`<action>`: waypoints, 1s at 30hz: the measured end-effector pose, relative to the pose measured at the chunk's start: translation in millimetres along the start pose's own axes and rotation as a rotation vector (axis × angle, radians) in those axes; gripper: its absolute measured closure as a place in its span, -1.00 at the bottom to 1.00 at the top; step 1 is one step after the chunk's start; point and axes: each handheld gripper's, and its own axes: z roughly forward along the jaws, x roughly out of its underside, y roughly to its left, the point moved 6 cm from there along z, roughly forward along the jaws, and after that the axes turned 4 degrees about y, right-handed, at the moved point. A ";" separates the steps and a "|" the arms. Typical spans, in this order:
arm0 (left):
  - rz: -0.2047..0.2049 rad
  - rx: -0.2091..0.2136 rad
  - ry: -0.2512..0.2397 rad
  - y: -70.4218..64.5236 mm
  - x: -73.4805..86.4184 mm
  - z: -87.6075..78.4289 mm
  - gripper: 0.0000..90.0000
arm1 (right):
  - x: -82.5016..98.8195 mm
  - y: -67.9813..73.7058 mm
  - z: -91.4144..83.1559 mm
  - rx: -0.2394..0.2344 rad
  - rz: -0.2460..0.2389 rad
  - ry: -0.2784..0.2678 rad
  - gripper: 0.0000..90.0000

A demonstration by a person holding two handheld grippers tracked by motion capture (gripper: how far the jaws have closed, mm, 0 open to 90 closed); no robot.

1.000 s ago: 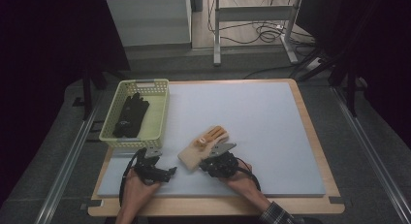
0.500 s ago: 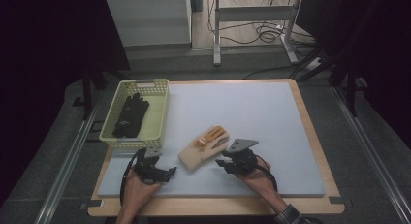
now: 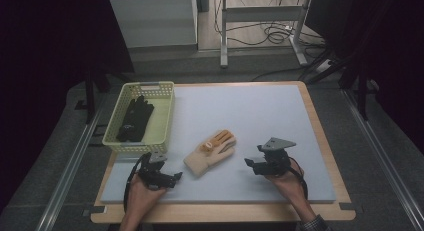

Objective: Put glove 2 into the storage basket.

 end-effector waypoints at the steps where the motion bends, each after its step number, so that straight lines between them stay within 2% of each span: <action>1: 0.000 0.000 0.000 0.0 0.0 0.0 -0.96 | 2.3 -4.0 -2.2 0.008 0.011 0.001 -0.43; 6: 0.000 0.000 0.000 0.0 0.0 0.0 -0.96 | 13.7 -21.2 -11.8 0.050 0.049 0.013 -0.51; 14: -0.001 0.002 0.001 0.1 0.0 0.0 -0.96 | 31.6 -38.2 -20.5 0.091 0.072 0.039 -0.60; 20: -0.001 0.002 0.002 0.1 0.0 0.0 -0.96 | 42.0 -44.6 -19.3 0.114 0.069 0.075 -0.66; 23: 0.000 0.001 0.001 0.0 0.0 -0.1 -0.96 | 49.3 -47.2 -13.7 0.108 0.071 0.120 -0.73; 24: 0.000 0.001 0.001 0.0 0.0 -0.1 -0.96 | 49.2 -47.8 -14.4 0.102 0.082 0.116 -0.73; 30: 0.006 0.003 0.005 0.1 -0.4 -0.9 -0.95 | 49.6 -47.2 -13.6 0.109 0.072 0.117 -0.74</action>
